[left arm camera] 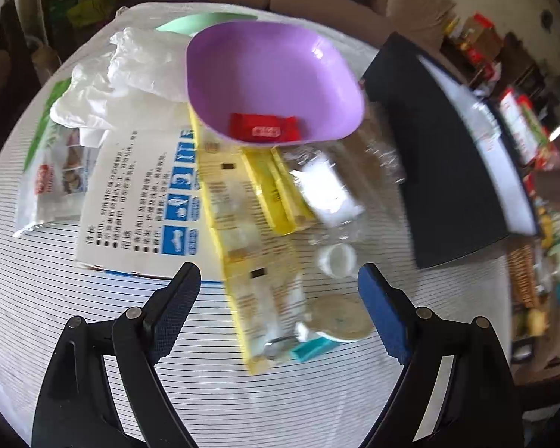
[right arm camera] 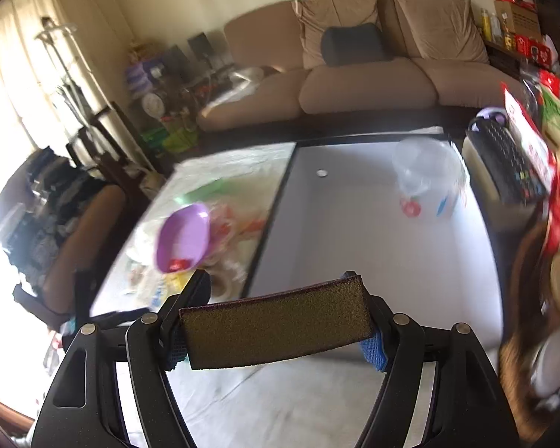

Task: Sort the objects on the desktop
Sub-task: 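Carry the brown sponge with the right gripper into the black box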

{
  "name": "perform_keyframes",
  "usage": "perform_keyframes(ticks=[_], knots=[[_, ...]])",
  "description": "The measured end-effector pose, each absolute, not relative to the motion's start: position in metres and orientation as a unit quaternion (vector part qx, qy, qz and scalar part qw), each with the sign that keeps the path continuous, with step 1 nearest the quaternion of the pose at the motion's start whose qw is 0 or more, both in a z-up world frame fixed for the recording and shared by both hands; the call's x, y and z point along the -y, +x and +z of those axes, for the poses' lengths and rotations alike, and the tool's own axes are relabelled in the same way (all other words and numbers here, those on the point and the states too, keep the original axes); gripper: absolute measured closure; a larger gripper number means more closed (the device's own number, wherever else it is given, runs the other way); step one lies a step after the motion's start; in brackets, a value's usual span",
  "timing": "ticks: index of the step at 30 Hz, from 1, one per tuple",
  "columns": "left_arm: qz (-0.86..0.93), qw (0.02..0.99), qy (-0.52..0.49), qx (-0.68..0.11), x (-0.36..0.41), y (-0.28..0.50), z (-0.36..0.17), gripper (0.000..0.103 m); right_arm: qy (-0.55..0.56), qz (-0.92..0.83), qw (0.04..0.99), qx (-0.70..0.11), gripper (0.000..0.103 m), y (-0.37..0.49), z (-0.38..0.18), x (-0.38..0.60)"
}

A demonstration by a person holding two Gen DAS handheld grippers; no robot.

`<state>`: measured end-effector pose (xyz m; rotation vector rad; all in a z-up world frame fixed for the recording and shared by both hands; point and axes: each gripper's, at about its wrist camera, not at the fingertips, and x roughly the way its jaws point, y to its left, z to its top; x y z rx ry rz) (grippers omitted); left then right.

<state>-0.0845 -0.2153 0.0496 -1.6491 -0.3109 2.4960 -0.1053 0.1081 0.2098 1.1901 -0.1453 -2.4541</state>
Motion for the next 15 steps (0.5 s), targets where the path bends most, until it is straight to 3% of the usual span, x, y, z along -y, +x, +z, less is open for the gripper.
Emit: perform_keyframes(ticks=[7,15], knots=[[0.818,0.090,-0.553,0.127,0.210,-0.084,0.049,0.018,0.572,-0.797,0.194,0.019,0.029,-0.177,0.152,-0.084],[0.812,0.103,-0.552,0.157,0.226,-0.087,0.053,0.018,0.640,-0.748,0.173,0.008,0.029,-0.224,0.103,-0.079]])
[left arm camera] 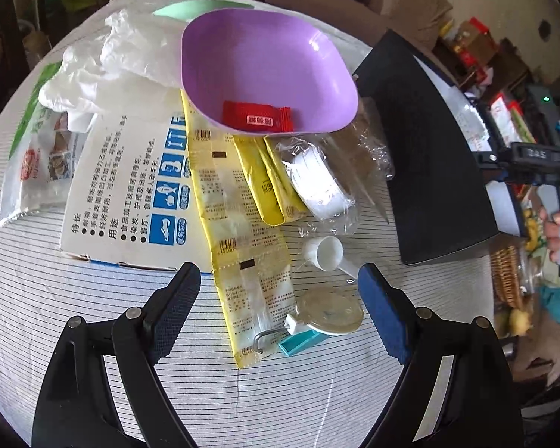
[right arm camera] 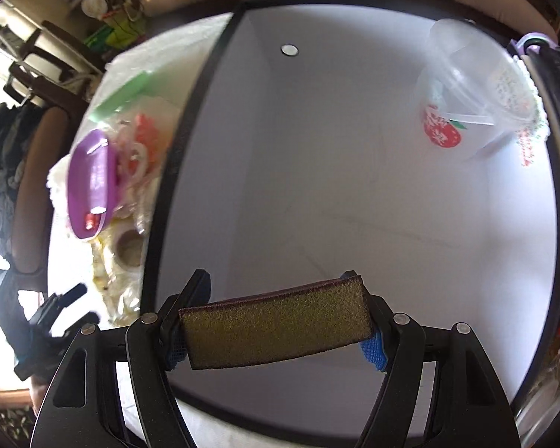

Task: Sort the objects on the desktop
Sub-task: 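Carry the brown sponge with the right gripper into the black box, then lower the sponge onto the box floor and open the right gripper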

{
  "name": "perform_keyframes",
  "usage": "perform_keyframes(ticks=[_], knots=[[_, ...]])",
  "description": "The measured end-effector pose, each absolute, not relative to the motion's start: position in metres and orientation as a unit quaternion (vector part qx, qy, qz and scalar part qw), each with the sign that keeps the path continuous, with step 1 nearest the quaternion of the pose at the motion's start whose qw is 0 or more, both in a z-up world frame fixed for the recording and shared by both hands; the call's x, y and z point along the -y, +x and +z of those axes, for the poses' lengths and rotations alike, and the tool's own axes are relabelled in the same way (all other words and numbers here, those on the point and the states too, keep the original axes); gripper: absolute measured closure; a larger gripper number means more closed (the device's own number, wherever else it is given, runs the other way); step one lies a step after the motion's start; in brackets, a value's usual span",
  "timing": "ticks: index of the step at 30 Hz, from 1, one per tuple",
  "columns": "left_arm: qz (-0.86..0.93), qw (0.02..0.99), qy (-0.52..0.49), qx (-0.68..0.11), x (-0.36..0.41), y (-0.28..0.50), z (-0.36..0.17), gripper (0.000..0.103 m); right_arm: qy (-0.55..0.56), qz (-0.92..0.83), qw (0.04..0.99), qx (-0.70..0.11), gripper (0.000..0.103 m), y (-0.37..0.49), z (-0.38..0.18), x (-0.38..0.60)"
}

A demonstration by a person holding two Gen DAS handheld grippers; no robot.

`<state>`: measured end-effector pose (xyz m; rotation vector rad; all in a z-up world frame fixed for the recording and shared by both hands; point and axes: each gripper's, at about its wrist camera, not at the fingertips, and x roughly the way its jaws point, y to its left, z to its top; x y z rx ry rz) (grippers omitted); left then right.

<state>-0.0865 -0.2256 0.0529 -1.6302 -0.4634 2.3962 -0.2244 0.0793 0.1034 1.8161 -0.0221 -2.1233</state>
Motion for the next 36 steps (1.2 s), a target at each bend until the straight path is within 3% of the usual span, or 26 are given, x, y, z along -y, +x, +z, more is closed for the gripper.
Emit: perform_keyframes(ticks=[3,6,11,27,36], knots=[[0.816,0.098,-0.551,0.145,0.222,-0.085,0.053,0.018,0.641,-0.750,0.160,0.031,0.029,-0.243,0.092,-0.083],[0.824,0.091,-0.544,0.128,0.216,-0.087,0.057,0.018,0.622,-0.766,0.146,0.067,0.019,-0.263,0.089,-0.086],[0.825,0.090,-0.543,0.130,0.216,-0.085,0.056,0.018,0.560,-0.810,0.148,0.091,0.018,-0.267,0.109,-0.093],[0.824,0.101,-0.543,0.126,0.207,-0.086,0.058,0.018,0.545,-0.822,0.160,-0.043,0.018,-0.217,0.123,-0.112],[0.826,0.111,-0.538,0.127,0.204,-0.088,0.061,0.014,0.599,-0.726,0.220,-0.255,0.018,-0.220,0.069,-0.084]])
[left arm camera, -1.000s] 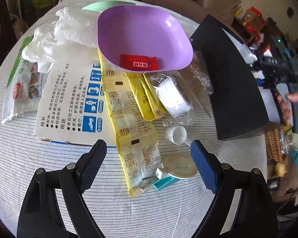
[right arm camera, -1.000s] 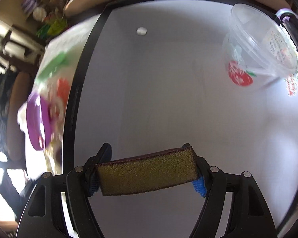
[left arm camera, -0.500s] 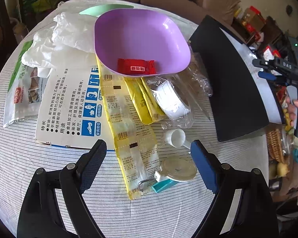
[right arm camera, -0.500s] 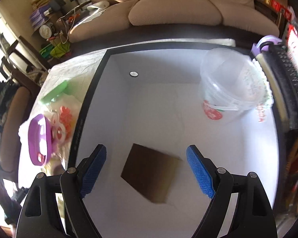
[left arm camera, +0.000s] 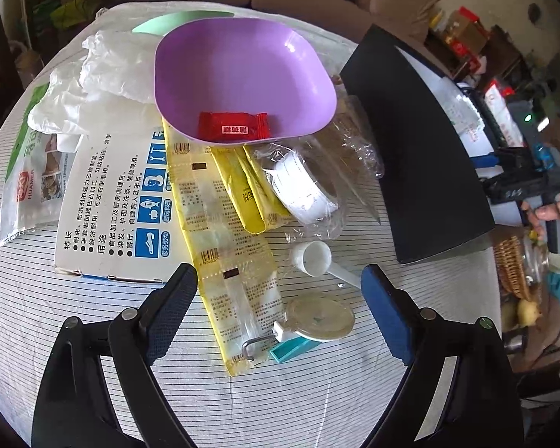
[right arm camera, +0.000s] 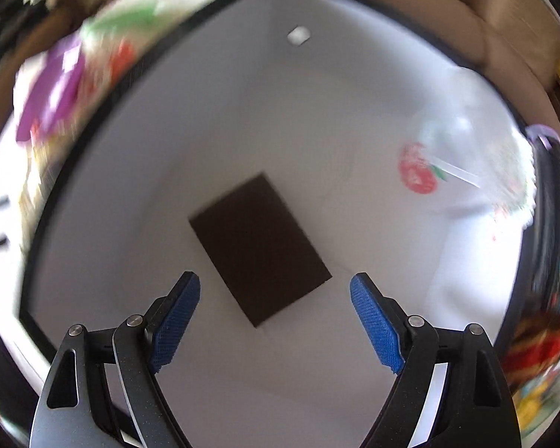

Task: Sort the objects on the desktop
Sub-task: 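Lower the sponge onto the box floor and open the right gripper, then withdraw the right tool from the box back over the table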

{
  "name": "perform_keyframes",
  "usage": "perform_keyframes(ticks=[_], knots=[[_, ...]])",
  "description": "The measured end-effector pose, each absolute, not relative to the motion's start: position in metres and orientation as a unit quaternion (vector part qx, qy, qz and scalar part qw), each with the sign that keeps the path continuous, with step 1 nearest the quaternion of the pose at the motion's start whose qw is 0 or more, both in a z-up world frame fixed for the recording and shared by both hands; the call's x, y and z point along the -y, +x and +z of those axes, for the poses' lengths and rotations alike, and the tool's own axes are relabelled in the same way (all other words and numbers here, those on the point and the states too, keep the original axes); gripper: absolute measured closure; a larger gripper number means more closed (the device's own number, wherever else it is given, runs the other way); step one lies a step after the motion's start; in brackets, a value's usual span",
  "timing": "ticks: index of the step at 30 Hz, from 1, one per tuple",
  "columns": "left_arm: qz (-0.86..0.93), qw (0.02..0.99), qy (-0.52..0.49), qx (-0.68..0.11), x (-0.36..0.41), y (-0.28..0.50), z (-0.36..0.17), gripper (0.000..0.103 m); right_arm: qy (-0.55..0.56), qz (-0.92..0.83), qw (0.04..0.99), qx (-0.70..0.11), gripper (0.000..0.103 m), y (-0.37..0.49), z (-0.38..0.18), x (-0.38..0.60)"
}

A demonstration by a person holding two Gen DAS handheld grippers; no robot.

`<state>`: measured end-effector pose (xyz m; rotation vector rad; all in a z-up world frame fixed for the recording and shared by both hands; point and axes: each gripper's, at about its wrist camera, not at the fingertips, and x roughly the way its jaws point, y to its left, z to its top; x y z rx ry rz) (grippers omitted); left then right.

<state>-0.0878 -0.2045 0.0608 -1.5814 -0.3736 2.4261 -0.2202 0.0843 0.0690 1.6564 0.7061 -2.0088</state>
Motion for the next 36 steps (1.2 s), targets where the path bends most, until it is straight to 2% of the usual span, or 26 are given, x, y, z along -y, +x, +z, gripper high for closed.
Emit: perform_keyframes(ticks=[4,6,13,18,20,21,22,29,32,36], knots=[[0.826,0.108,-0.537,0.132,0.207,-0.093,0.060,0.014,0.608,-0.701,0.232,-0.291,0.017,-0.233,0.044,-0.080],[0.825,0.107,-0.539,0.134,0.208,-0.096,0.058,0.014,0.615,-0.694,0.242,-0.285,0.010,-0.242,0.040,-0.080],[0.822,0.107,-0.542,0.136,0.208,-0.103,0.054,0.014,0.632,-0.663,0.289,-0.279,0.010,-0.258,0.035,-0.070],[0.821,0.108,-0.545,0.133,0.207,-0.103,0.051,0.014,0.640,-0.633,0.303,-0.311,0.010,-0.252,0.018,-0.058],[0.821,0.107,-0.545,0.131,0.206,-0.102,0.050,0.014,0.642,-0.627,0.297,-0.325,0.015,-0.251,0.010,-0.055],[0.821,0.107,-0.545,0.132,0.206,-0.101,0.050,0.014,0.638,-0.632,0.299,-0.323,0.021,-0.252,0.012,-0.055],[0.821,0.107,-0.545,0.133,0.207,-0.100,0.050,0.014,0.633,-0.644,0.299,-0.309,0.026,-0.256,0.017,-0.056],[0.819,0.105,-0.548,0.135,0.207,-0.102,0.048,0.014,0.608,-0.760,0.203,-0.107,0.026,-0.322,0.062,-0.079],[0.818,0.106,-0.549,0.132,0.204,-0.102,0.047,0.014,0.614,-0.771,0.170,-0.001,0.026,-0.347,0.058,-0.085],[0.819,0.104,-0.550,0.129,0.204,-0.104,0.046,0.014,0.614,-0.771,0.150,0.070,0.026,-0.364,0.043,-0.083]])
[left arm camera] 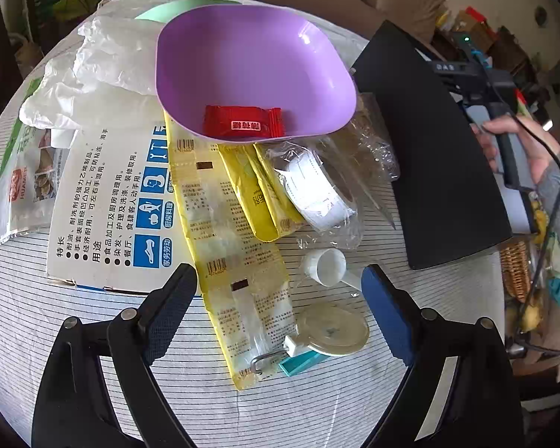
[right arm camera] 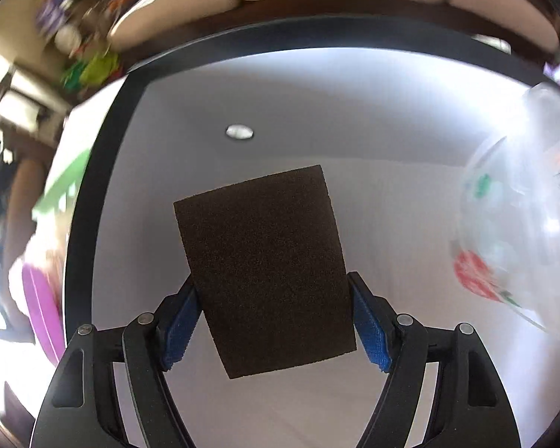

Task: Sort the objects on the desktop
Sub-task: 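Withdraw the right tool from the box back over the table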

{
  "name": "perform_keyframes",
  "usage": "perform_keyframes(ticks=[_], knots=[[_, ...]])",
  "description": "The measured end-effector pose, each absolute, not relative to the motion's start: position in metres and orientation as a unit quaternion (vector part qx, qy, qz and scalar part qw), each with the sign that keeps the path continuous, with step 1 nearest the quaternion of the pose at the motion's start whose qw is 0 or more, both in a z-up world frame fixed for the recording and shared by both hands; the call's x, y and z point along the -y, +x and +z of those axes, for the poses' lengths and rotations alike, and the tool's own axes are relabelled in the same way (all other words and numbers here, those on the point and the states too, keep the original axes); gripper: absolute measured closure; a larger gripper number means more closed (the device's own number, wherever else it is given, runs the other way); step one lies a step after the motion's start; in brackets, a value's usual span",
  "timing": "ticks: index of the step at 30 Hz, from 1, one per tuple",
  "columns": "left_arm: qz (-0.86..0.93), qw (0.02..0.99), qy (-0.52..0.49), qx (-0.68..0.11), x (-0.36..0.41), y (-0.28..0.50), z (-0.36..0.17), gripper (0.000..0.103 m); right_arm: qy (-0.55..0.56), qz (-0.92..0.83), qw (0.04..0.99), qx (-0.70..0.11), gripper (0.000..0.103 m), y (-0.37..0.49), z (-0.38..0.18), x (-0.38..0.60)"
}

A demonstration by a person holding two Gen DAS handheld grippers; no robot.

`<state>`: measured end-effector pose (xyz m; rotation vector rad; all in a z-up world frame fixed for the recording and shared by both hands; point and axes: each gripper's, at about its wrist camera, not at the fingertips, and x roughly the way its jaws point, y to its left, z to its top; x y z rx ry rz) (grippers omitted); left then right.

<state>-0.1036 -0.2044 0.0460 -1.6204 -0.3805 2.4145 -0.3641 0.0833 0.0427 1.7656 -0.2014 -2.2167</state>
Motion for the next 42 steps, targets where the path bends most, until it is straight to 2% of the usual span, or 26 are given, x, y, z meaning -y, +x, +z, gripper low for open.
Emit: perform_keyframes(ticks=[4,6,15,20,22,25,29,32,33,34,35,38,42], knots=[[0.818,0.104,-0.550,0.134,0.206,-0.108,0.044,0.014,0.618,-0.755,0.140,0.169,0.023,-0.379,0.024,-0.092],[0.818,0.106,-0.550,0.131,0.205,-0.109,0.044,0.014,0.608,-0.751,0.148,0.212,0.018,-0.386,0.028,-0.096],[0.817,0.107,-0.549,0.139,0.208,-0.106,0.044,0.014,0.604,-0.755,0.166,0.195,0.018,-0.383,0.036,-0.089],[0.818,0.107,-0.550,0.128,0.203,-0.107,0.045,0.014,0.596,-0.726,0.182,0.291,0.018,-0.383,0.014,-0.085],[0.818,0.106,-0.552,0.125,0.202,-0.106,0.045,0.014,0.589,-0.729,0.178,0.300,0.018,-0.380,0.015,-0.083],[0.818,0.105,-0.552,0.124,0.204,-0.105,0.046,0.014,0.592,-0.749,0.154,0.255,0.018,-0.375,0.028,-0.084],[0.819,0.106,-0.547,0.135,0.209,-0.101,0.050,0.014,0.577,-0.774,0.177,0.193,0.018,-0.354,0.062,-0.089],[0.819,0.112,-0.546,0.137,0.207,-0.098,0.052,0.014,0.597,-0.774,0.173,0.119,0.020,-0.330,0.062,-0.101],[0.820,0.113,-0.545,0.134,0.205,-0.098,0.053,0.014,0.602,-0.773,0.171,0.099,0.026,-0.323,0.058,-0.106],[0.820,0.114,-0.545,0.132,0.203,-0.097,0.053,0.014,0.608,-0.771,0.171,0.086,0.036,-0.321,0.052,-0.105],[0.820,0.115,-0.545,0.130,0.202,-0.096,0.054,0.014,0.612,-0.768,0.170,0.080,0.040,-0.321,0.046,-0.103],[0.820,0.113,-0.547,0.124,0.204,-0.092,0.054,0.014,0.630,-0.757,0.166,0.052,0.045,-0.324,0.023,-0.084],[0.820,0.101,-0.548,0.134,0.216,-0.098,0.052,0.014,0.618,-0.768,0.168,0.010,0.050,-0.334,0.025,-0.052]])
